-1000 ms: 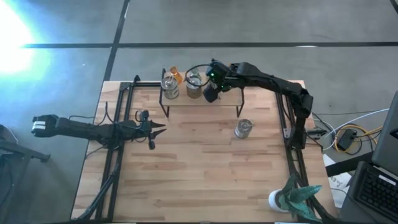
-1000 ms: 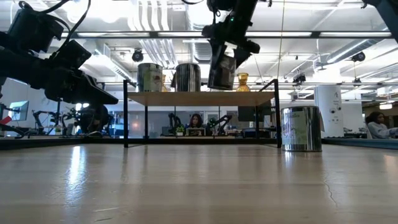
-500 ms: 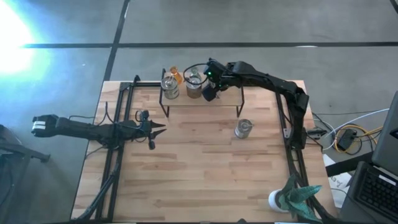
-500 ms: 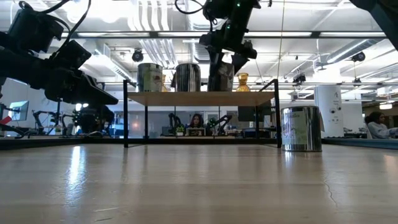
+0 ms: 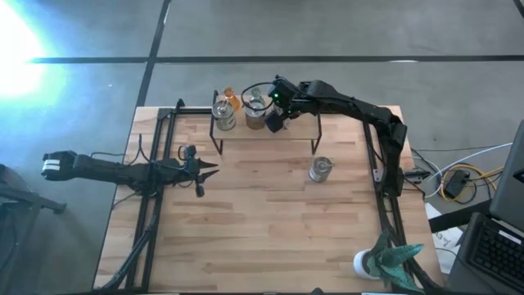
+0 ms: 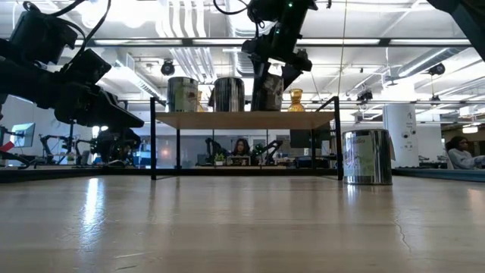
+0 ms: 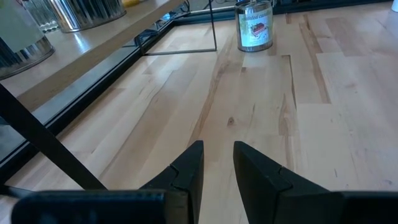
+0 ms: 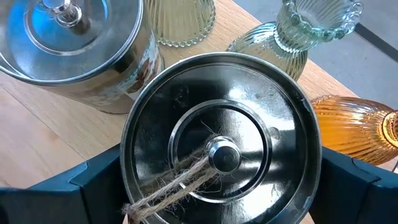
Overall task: Pick & Place candle stick holders
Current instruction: Put the jar candle on the shelf aligned with the other jar candles
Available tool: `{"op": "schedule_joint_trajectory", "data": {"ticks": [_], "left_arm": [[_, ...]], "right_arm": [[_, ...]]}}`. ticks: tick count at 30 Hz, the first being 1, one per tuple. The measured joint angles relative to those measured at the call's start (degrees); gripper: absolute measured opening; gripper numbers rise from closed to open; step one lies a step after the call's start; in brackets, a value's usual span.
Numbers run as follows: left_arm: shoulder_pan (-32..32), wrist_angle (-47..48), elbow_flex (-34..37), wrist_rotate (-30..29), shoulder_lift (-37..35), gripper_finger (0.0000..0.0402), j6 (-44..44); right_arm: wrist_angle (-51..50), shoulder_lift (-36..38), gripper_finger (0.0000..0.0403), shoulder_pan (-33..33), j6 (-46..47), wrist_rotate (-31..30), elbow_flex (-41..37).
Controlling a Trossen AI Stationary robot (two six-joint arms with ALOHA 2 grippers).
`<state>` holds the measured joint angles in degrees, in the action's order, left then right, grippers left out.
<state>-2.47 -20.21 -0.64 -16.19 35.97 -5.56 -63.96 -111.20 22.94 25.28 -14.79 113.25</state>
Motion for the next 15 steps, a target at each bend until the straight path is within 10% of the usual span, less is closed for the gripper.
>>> {"op": "schedule_joint_trajectory", "data": {"ticks": [15], "left_arm": [[0.00,-0.04,0.00,0.00,0.00,0.0092,0.00]], "right_arm": [[0.00,0.07,0.0368,0.09,-2.04,1.27,-0.02]]}}
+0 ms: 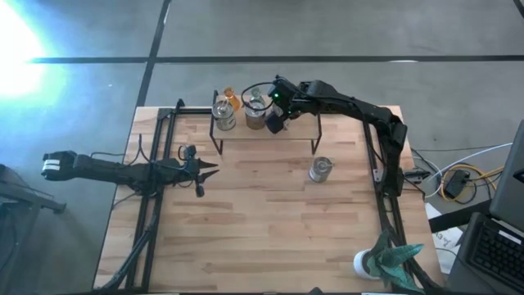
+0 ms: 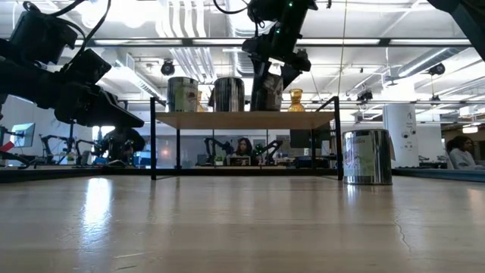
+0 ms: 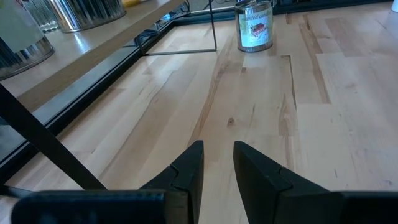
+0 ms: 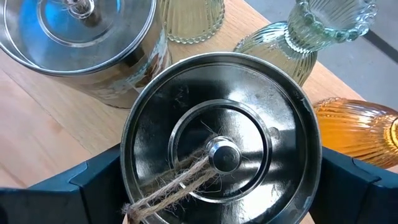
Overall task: Pick & Place candle stick holders
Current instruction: Put the jar candle on the shelf aligned with the other jar candles
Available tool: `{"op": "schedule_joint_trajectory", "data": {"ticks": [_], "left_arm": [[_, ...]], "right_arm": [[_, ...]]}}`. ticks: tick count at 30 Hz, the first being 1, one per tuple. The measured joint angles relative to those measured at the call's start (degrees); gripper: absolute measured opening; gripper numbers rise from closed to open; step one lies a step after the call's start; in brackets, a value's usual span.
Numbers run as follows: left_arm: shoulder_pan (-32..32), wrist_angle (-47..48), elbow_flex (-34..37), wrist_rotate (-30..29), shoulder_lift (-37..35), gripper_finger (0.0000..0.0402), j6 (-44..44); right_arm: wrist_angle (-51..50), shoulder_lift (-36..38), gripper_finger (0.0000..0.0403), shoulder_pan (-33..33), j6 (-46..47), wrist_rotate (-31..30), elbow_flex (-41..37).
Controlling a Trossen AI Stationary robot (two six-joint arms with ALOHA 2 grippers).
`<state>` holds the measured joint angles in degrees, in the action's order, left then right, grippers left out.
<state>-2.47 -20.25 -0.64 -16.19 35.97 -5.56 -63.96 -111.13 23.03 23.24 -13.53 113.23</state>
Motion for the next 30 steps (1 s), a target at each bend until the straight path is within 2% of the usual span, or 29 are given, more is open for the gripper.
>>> {"op": "schedule_joint_trajectory", "data": {"ticks": [11,16,21,30], "left_arm": [[0.01,0.00,0.00,0.00,0.00,0.0092,-0.01],[0.01,0.00,0.00,0.00,0.00,0.0092,-0.02],[0.01,0.00,0.00,0.00,0.00,0.0092,-0.01],[0.00,0.00,0.00,0.00,0.00,0.0092,-0.01]], "right_arm": [[-0.02,0.04,0.0370,0.00,0.81,0.60,0.52],[0.20,0.17,0.0395,0.09,2.21,0.55,0.66],[0.03,0.17,0.0399,0.24,2.01,0.60,0.63],[-2.27,0.17,0.0400,-0.78,-2.36,-6.41,3.98]]}}
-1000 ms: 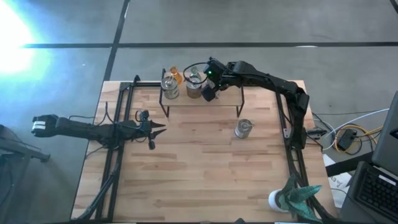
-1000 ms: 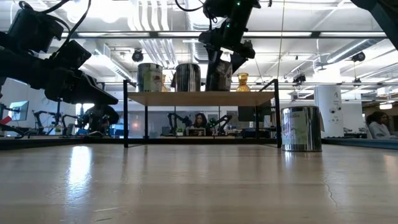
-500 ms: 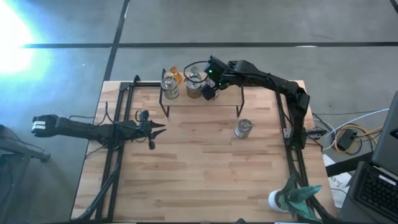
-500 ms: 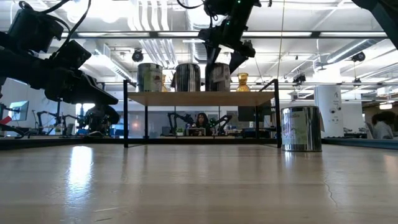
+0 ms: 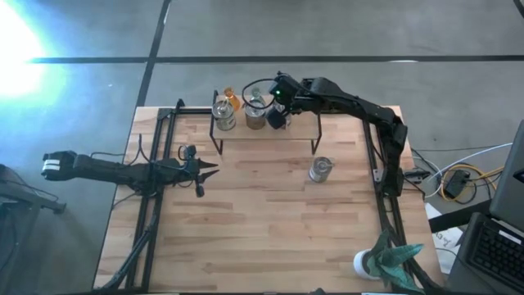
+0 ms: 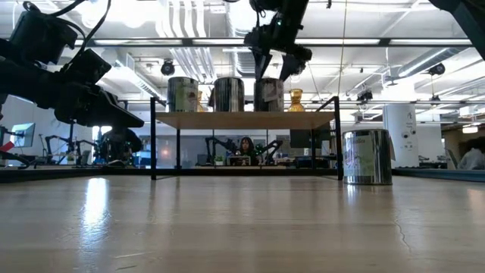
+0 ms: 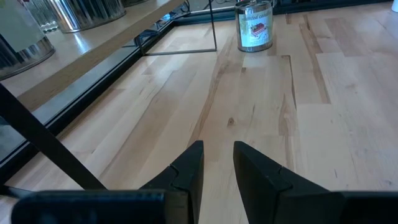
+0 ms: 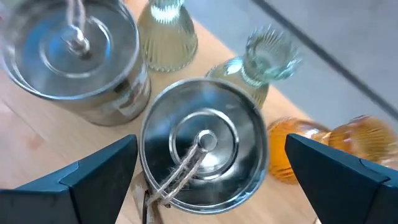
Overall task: Pick & Place candle stick holders
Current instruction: Put the jar candle on the shelf aligned with the other jar candles
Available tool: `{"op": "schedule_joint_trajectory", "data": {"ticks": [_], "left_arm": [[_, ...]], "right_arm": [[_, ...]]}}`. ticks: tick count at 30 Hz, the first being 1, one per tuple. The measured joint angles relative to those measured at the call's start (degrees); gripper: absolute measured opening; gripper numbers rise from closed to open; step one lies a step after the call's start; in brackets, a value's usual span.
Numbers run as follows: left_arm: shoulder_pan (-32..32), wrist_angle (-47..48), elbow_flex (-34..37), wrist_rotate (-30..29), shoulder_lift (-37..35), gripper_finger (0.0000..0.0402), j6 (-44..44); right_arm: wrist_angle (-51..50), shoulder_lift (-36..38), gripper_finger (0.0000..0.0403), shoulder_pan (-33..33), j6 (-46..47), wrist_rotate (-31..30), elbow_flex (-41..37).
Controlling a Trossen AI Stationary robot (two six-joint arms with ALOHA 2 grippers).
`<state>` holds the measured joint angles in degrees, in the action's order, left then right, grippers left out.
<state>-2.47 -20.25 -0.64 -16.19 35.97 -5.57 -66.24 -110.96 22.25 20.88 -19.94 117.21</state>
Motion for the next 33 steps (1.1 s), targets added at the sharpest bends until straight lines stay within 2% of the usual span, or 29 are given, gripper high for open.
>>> {"op": "schedule_joint_trajectory", "data": {"ticks": [11,13,16,18,21,24,27,30,33], "left_arm": [[0.00,0.01,0.00,0.00,0.02,0.0092,-0.01],[0.00,0.00,0.00,0.00,0.02,0.0092,0.00],[0.01,0.02,0.00,0.00,0.02,0.0092,-0.01],[0.01,0.02,0.00,0.00,0.02,0.0092,0.00],[0.00,0.13,0.00,0.00,0.02,0.0092,0.00],[0.01,0.25,0.00,0.01,0.02,0.0092,-0.01],[0.01,0.39,0.00,0.00,0.07,0.0092,-0.01],[0.01,0.37,0.00,0.00,0.08,0.0092,-0.01],[-0.01,0.54,0.00,0.00,0.08,0.0092,-0.01]], "right_arm": [[-8.93,0.21,0.0400,-2.71,0.32,-1.99,12.43],[-12.75,0.55,0.0400,-4.11,1.15,-4.27,15.60],[-19.57,2.28,0.0400,-7.25,4.65,-10.87,17.79],[-24.02,4.53,0.0400,-9.96,9.87,-14.17,16.85],[-23.53,8.79,0.0400,-15.06,16.79,-17.65,13.03],[-23.69,12.31,0.0400,-21.28,25.10,-25.85,8.22],[-23.90,15.75,0.0400,-26.93,31.81,-31.16,1.66],[-23.83,18.43,0.0400,-30.73,39.84,-31.51,-4.93],[-23.78,20.66,0.0400,-32.47,48.22,-27.37,-11.46]]}}
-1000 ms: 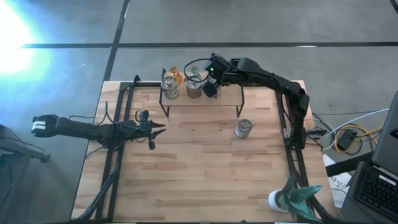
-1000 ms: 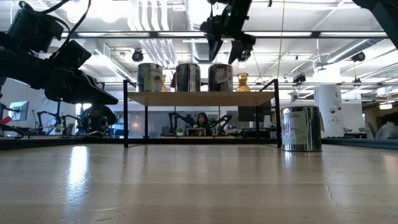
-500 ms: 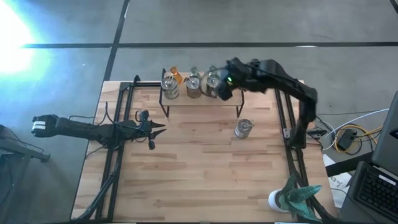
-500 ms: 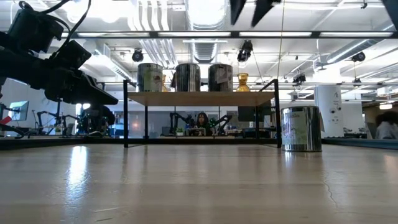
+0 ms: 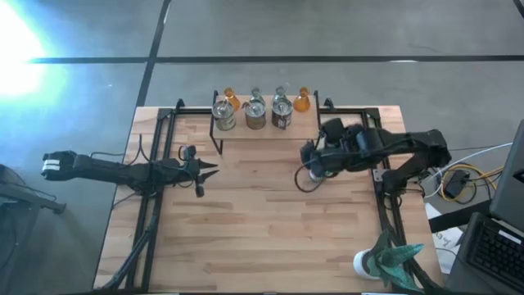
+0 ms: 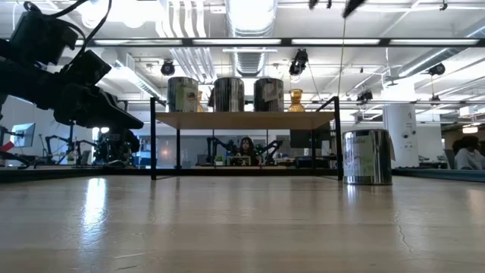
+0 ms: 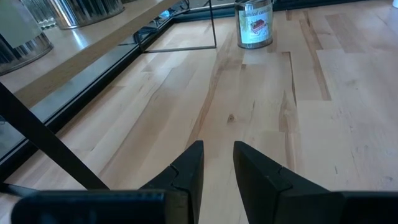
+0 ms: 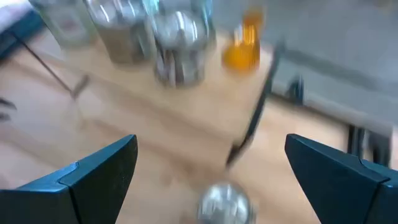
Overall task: Pick & Place candle stick holders
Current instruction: Put the jar candle on the shelf aligned with the other jar candles
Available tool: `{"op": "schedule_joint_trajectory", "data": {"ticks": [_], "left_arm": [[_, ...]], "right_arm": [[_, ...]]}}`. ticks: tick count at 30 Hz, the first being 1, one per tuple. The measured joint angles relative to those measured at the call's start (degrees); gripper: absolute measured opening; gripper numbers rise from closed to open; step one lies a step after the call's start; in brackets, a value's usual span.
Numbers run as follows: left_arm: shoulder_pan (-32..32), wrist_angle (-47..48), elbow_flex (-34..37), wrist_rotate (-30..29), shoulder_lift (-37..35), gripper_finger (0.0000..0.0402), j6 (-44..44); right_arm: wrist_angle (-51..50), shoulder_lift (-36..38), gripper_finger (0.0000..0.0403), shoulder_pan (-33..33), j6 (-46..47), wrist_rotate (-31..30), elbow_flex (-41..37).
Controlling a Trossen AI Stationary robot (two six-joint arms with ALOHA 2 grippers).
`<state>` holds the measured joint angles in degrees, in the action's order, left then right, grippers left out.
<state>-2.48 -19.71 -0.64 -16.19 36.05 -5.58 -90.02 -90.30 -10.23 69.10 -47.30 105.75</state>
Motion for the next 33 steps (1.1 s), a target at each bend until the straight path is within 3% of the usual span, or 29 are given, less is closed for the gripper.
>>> {"op": "schedule_joint_trajectory", "data": {"ticks": [6,16,26,33], "left_arm": [[0.00,0.22,0.00,0.00,0.00,0.0092,0.02],[0.02,0.24,0.00,0.00,0.00,0.0092,0.02],[0.01,0.36,0.00,0.00,0.00,0.0092,0.02],[0.02,0.44,0.00,0.00,0.00,0.0092,0.00]], "right_arm": [[-0.02,3.12,0.0400,1.91,8.43,15.47,-12.34],[11.86,8.35,0.0400,12.20,-16.02,36.00,-25.55],[24.27,13.07,0.0400,20.04,-24.00,43.26,-40.72],[29.48,13.43,0.0400,23.79,-31.97,45.45,-44.94]]}}
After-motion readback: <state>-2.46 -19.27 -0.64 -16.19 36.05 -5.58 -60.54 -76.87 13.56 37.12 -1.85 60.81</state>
